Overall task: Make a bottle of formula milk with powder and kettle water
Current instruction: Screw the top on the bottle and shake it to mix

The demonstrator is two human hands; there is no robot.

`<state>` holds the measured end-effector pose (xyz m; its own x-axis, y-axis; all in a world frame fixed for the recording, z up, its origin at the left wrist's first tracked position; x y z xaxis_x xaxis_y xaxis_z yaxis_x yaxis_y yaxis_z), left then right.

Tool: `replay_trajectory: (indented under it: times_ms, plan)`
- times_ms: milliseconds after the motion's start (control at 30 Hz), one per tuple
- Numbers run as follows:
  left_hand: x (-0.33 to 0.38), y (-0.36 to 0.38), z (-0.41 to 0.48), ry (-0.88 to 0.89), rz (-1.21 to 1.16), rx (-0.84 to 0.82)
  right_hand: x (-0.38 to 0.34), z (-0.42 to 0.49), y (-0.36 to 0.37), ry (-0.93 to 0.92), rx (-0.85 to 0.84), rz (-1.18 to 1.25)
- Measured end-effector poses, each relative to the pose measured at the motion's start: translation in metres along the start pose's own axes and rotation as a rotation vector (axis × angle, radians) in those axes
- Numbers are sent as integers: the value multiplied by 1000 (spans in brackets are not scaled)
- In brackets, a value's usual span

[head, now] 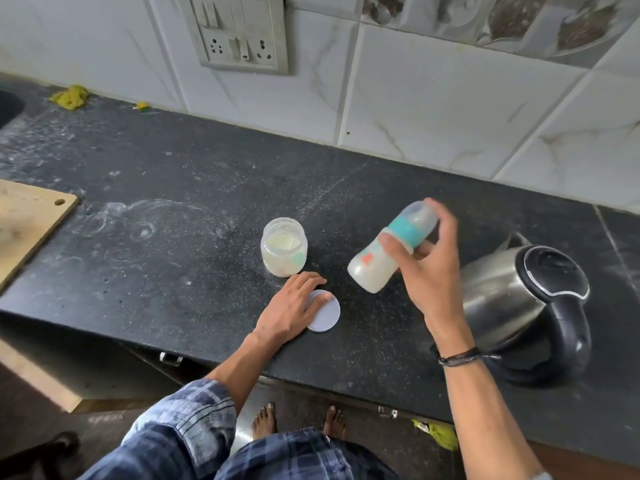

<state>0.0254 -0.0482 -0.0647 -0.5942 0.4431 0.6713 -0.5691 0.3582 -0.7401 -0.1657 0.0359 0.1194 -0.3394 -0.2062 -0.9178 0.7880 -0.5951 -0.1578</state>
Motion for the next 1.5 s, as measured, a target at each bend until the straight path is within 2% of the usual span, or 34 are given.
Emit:
replay_trajectory:
  times_ms: [33, 100, 167, 233, 300, 333, 467, 500, 533, 600, 633, 667, 767, 800, 833, 900, 933, 967, 1067, 1100, 1133, 1233, 1267, 1367, 1400, 1433, 1500]
  plan:
    - [0, 1, 0, -1, -1, -2, -3, -1, -4, -18, 32, 36]
    - [-2, 1, 2, -8, 9, 7, -16, 0, -16, -104, 228, 173]
    - [-3, 2, 2, -10, 15, 12, -24, 1, -21, -201, 333, 168]
    - [-3, 3, 1, -3, 12, 15, -22, 10, -12, -193, 207, 44]
    - [-4, 3, 1, -2, 9, 11, -11, 11, 1, -47, -4, -70]
    - [-4, 3, 1, -1, 8, 7, -9, 9, -1, -32, -6, -58]
    - [-3, 2, 3, -8, 13, 14, -20, 1, -16, -180, 313, 170]
    - [-3, 2, 2, -7, 12, 15, -18, 2, -15, -189, 301, 141]
    - [-4, 2, 1, -7, 11, 16, -15, 6, -8, -161, 208, 81]
    - [-4, 2, 0, -12, 6, 11, -4, 8, 10, -8, -86, -82]
    - [-4, 2, 1, -14, -1, 4, 0, 5, 11, 15, -125, -116]
    - [-3, 3, 1, -16, -3, -2, -4, 3, 8, -17, -84, -94]
    - [-2, 1, 3, -25, 11, 5, -19, 0, -3, -166, 215, 100]
    - [-2, 1, 2, -25, 11, 6, -19, 2, -6, -191, 240, 88]
    - [-2, 1, 1, -22, 9, 6, -16, 6, -5, -179, 186, 43]
    - [-3, 1, 0, -16, 5, 4, -5, 12, 8, -16, -95, -122]
    - [-3, 1, 1, -15, 0, -1, -1, 11, 9, 15, -162, -184]
    - [-3, 2, 1, -16, -5, -7, -3, 10, 4, -17, -139, -175]
    - [-2, 1, 2, -20, 9, 6, -17, 7, -16, -170, 197, 78]
    - [-3, 1, 2, -21, 10, 8, -16, 7, -21, -187, 255, 97]
    - [-3, 1, 1, -20, 8, 12, -14, 9, -21, -174, 243, 64]
    - [-4, 2, 1, -11, 3, 14, 2, 13, -3, 35, -109, -243]
    - [-4, 2, 1, -8, -1, 9, 5, 9, -5, 52, -112, -278]
    - [-3, 3, 3, -12, 10, 15, -8, 5, -17, -77, 130, -81]
    - [-4, 3, 3, -13, 12, 17, -8, 5, -19, -100, 163, -64]
    - [-5, 3, 2, -13, 10, 19, -7, 6, -18, -113, 152, -104]
    - [-6, 4, 1, -9, 8, 19, 3, 7, -7, -100, 24, -317]
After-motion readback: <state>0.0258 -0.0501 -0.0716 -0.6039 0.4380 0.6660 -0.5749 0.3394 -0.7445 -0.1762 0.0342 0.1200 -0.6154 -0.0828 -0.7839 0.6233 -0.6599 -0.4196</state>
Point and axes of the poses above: each hand's wrist, its own z-axis towards the middle knuckle, its own y-axis out of the palm, x = y × z, the point moved 7 cm from there along z, towards the middle knuckle, and after that the axes turned 8 degrees about -y, right-handed, at the moved point
